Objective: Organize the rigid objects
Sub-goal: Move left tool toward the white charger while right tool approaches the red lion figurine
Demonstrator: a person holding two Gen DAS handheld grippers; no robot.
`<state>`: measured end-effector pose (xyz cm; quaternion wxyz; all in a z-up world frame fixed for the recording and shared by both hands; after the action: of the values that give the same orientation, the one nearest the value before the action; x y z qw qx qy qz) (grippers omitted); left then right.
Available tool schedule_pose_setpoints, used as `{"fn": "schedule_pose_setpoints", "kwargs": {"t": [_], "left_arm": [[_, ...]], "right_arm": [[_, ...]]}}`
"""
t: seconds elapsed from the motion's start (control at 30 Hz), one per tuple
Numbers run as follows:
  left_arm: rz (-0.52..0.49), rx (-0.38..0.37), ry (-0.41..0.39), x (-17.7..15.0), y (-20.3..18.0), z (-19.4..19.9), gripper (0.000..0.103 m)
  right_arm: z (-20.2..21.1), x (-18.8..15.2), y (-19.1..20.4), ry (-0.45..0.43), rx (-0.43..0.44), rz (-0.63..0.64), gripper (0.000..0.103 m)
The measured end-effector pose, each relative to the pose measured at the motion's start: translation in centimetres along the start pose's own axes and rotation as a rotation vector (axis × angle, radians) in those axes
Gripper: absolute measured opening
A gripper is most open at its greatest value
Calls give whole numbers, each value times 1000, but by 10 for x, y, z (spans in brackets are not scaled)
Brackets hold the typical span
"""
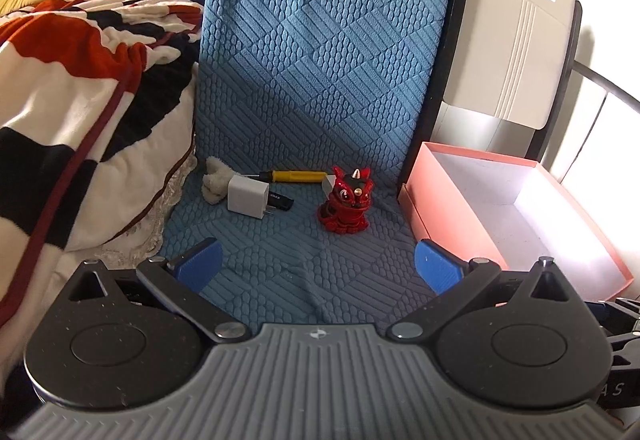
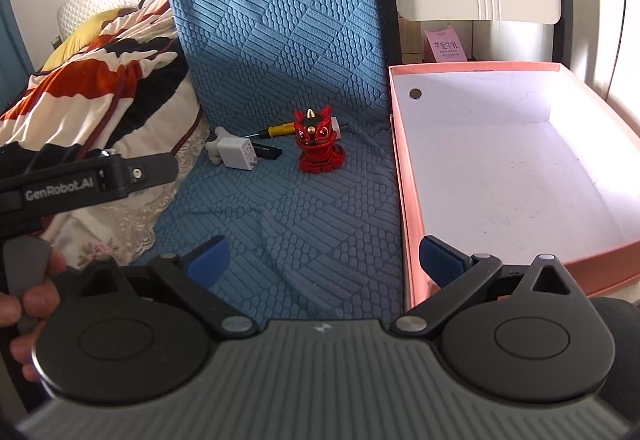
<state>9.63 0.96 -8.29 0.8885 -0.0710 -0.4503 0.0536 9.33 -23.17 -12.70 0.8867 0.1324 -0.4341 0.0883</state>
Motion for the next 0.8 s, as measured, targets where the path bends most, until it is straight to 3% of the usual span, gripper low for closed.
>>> {"fn": "schedule_pose_setpoints", "kwargs": {"t": [0.8], "left_arm": [[27,14,52,23,34,-90,103]], "right_arm": [[-77,29,22,-45,45,85,96]]}}
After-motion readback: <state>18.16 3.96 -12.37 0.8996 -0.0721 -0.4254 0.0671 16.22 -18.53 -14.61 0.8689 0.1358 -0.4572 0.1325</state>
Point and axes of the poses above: each gripper's, at about its wrist camera, not at the fingertips, and z roughly against the way its jaws point, y to its left, x to its top, the point moved 2 cm from there along -z, roughly the way its jaws point
